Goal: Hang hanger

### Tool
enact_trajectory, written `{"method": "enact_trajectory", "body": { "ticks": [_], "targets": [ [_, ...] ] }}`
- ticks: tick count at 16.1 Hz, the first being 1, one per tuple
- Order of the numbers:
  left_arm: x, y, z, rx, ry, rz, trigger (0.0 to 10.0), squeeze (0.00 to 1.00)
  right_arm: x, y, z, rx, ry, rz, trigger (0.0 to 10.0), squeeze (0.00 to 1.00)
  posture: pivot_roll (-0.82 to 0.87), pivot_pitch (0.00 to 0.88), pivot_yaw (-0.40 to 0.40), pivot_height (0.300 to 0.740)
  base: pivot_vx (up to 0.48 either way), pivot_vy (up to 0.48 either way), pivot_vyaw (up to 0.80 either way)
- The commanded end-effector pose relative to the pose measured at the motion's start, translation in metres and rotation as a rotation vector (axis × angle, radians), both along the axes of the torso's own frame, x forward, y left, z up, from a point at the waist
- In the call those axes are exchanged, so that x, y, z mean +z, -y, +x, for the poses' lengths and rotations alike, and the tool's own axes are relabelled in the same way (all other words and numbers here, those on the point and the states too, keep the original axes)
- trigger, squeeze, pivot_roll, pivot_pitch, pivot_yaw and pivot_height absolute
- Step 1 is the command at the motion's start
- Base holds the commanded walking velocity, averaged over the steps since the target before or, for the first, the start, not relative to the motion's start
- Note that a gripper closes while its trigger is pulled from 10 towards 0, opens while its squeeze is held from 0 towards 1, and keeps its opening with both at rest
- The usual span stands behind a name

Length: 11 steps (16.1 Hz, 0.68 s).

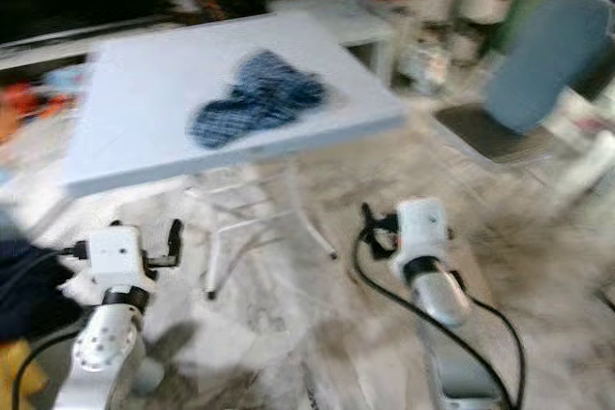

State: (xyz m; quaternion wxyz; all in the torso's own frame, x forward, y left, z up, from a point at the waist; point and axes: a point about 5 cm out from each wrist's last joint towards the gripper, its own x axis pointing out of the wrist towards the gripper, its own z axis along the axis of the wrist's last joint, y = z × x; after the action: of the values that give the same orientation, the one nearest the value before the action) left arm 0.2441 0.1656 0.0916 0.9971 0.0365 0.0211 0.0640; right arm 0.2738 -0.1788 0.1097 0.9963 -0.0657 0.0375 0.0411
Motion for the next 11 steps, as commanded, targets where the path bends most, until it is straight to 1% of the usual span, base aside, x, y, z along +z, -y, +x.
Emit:
{"method": "enact_trajectory", "body": {
  "ticks": [1,3,6,7,8,11],
  "targets": [
    [0.0016,-0.0097,-0.0008,0.048,-0.003,0.02,10.0,0.0,0.0055,-0.0095,0.0048,0.032,0.024,0.024,10.0,0.0,-0.06,0.0,0.006,0.74,0.0,0.0,0.8],
    [0.0022,-0.0098,-0.0006,0.057,-0.005,0.01,10.0,0.0,0.0041,-0.0089,0.0058,0.014,0.008,0.069,10.0,0.0,-0.06,0.0,0.006,0.74,0.0,0.0,0.8],
    [0.0029,-0.011,-0.0008,0.072,0.003,0.007,10.0,0.0,0.0036,-0.0097,0.0064,0.021,0.01,0.06,10.0,0.0,-0.05,0.0,0.006,0.74,0.0,0.0,0.8],
    [0.0017,-0.0103,-0.0009,0.08,-0.009,-0.052,10.0,0.0,0.0034,-0.011,0.0066,0.028,0.011,0.059,10.0,0.0,-0.05,0.0,0.006,0.74,0.0,0.0,0.8],
    [0.0013,-0.0098,-0.0008,0.078,-0.012,-0.071,10.0,0.0,0.0033,-0.0113,0.0068,0.029,0.012,0.058,10.0,0.0,-0.05,0.0,0.005,0.74,0.0,0.0,0.8],
    [0.0038,-0.0075,0.0011,0.047,0.011,-0.062,10.0,0.0,0.003,-0.0126,0.0081,0.037,0.012,0.059,10.0,0.0,-0.04,0.0,0.004,0.74,0.0,0.0,0.8]
  ]
}}
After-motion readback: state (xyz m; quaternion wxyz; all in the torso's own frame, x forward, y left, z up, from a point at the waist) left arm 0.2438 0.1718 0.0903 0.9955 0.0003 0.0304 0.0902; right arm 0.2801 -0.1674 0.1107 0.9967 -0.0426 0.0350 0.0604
